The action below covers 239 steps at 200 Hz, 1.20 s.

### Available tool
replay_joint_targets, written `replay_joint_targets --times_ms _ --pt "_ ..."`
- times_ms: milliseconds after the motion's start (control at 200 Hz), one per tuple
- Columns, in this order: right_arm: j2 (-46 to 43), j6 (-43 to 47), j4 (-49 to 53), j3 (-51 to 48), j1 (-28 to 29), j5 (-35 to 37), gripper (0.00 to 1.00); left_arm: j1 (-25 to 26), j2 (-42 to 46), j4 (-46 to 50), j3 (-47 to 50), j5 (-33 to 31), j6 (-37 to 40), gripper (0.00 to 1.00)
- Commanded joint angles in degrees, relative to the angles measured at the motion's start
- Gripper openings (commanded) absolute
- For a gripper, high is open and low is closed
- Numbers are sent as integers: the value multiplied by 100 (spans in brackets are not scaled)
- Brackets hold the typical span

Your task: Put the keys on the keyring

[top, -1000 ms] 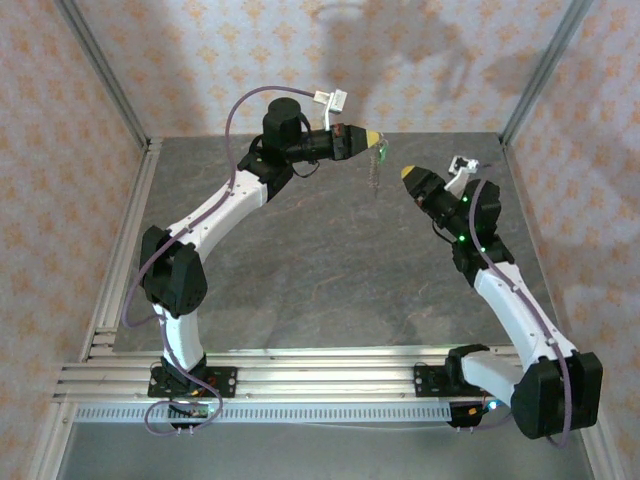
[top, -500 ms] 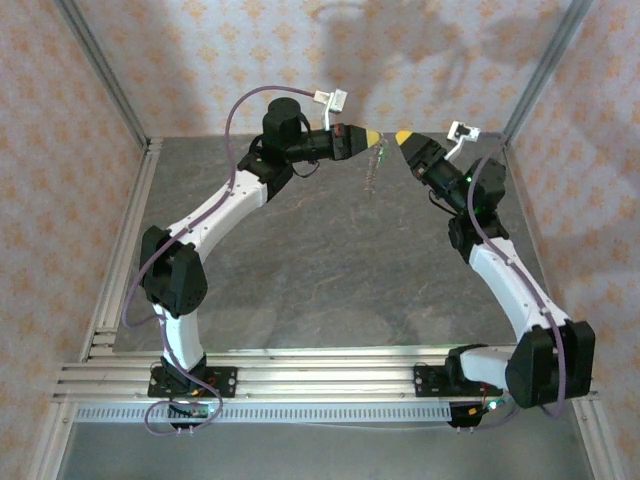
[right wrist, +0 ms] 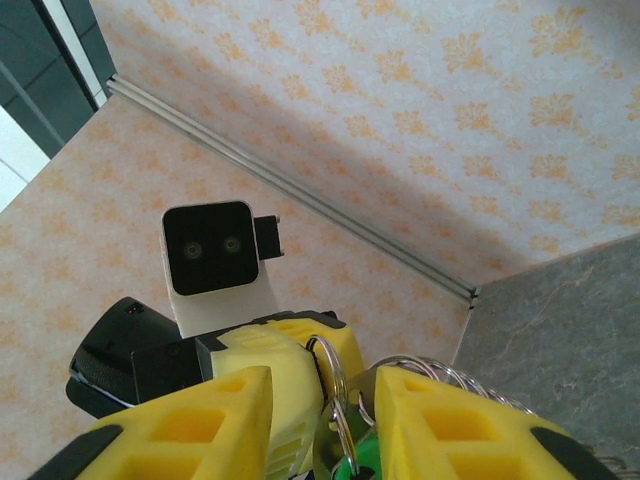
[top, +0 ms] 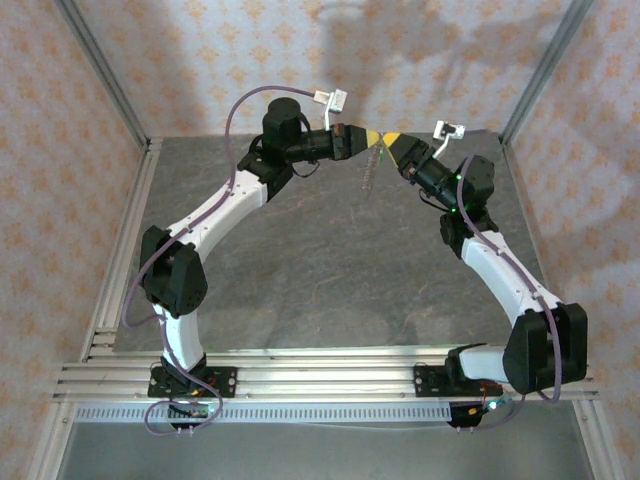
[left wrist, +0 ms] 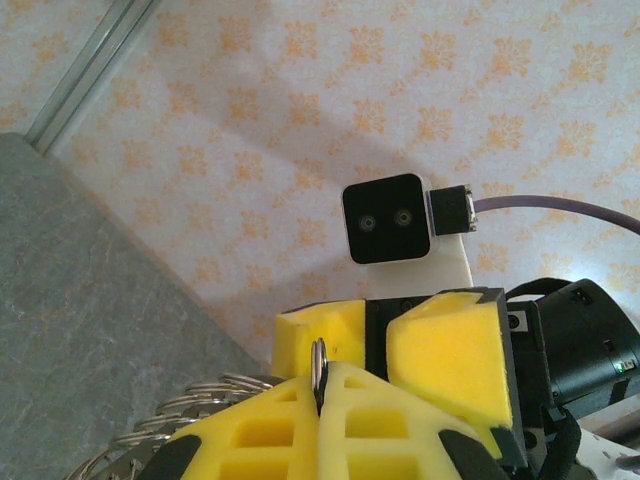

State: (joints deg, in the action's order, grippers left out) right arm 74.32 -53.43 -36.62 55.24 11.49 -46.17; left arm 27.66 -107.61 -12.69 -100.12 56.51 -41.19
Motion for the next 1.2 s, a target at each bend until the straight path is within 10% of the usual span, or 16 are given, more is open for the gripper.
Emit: replay_joint_targets --times_ms 0,711,1191 --pt "3 43 -309 150 28 -147 27 -10 57 -353 -201 66 -65 0" --pt "-275 278 34 -259 39 -13 0 -6 130 -457 -69 -166 -99 0" --pt "-621 1396 2523 106 652 2078 0 286 885 -709 1170 -1887 -4 0"
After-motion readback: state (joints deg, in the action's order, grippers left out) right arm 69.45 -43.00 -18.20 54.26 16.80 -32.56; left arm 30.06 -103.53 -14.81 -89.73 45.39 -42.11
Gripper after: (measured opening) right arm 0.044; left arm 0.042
